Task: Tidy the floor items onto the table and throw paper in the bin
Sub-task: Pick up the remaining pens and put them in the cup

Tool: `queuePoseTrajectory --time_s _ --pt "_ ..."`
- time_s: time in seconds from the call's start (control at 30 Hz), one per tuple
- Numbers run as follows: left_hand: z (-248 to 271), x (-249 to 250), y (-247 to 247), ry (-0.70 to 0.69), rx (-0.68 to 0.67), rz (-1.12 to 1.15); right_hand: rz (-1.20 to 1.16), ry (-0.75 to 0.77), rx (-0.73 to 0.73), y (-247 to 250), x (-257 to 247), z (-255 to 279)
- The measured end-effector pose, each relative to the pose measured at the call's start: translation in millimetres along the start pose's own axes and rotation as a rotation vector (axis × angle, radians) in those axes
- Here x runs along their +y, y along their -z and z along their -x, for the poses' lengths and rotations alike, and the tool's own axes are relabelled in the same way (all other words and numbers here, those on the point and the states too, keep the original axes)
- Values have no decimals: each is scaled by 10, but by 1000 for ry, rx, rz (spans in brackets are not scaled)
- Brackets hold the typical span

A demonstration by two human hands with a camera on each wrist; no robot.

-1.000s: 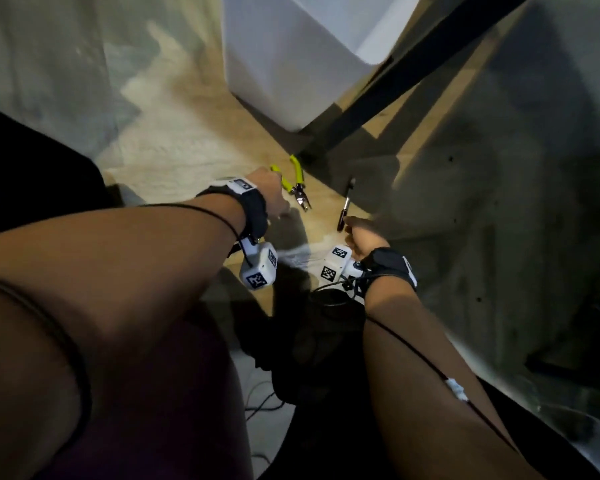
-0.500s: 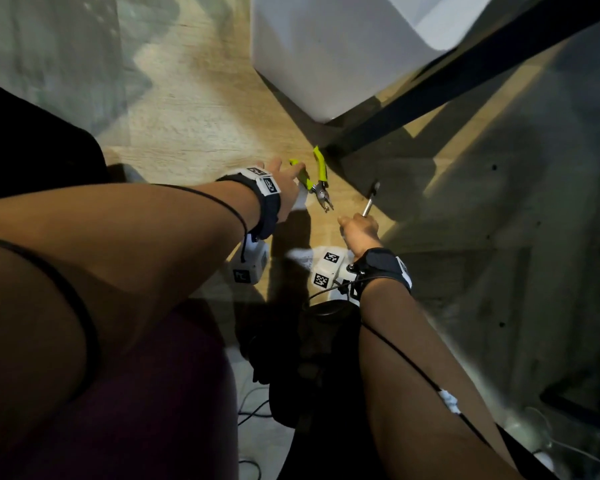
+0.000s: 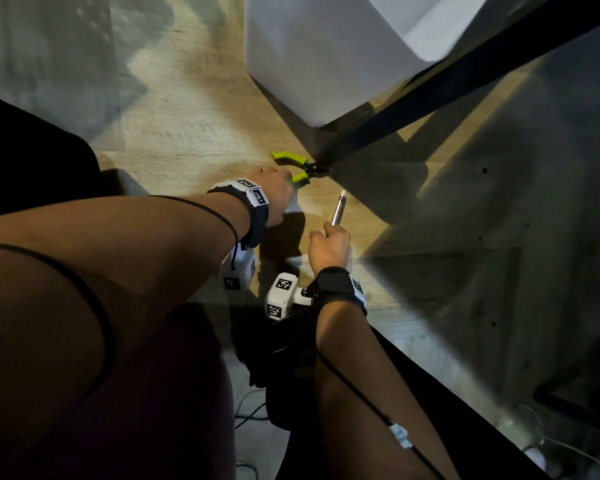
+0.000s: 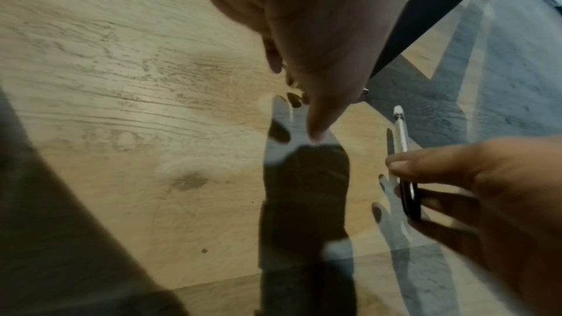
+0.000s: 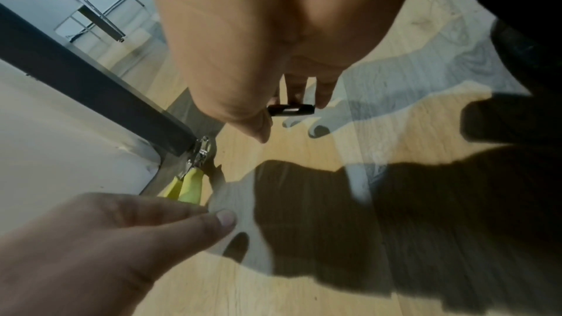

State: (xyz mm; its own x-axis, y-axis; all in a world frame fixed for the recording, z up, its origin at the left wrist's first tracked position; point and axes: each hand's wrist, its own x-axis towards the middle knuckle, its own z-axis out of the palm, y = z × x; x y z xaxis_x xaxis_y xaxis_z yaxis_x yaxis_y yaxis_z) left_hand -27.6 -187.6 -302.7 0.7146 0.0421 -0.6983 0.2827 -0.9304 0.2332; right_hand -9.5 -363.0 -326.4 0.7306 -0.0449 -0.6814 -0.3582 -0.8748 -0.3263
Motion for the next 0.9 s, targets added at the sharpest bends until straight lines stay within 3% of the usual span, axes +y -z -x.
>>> queuePoseTrajectory --time_s 0.23,0.37,0.5,0.67,0.8,0.9 --pt "223 -68 166 33 178 229 -136 39 91 115 -123 58" --pt "409 -126 377 25 122 276 -243 42 78 220 -233 207" --pt "734 -261 938 28 6 206 -276 109 -45 485 -487 613" --pt "1366 -374 1830 -29 49 137 -319 229 -198 874 -904 1200" --pt "2005 -376 2473 -185 4 100 -315 352 -258 1333 -1341 1774" --pt "2466 -457 2799 -293 51 129 -301 473 -229 1685 -1625 2196"
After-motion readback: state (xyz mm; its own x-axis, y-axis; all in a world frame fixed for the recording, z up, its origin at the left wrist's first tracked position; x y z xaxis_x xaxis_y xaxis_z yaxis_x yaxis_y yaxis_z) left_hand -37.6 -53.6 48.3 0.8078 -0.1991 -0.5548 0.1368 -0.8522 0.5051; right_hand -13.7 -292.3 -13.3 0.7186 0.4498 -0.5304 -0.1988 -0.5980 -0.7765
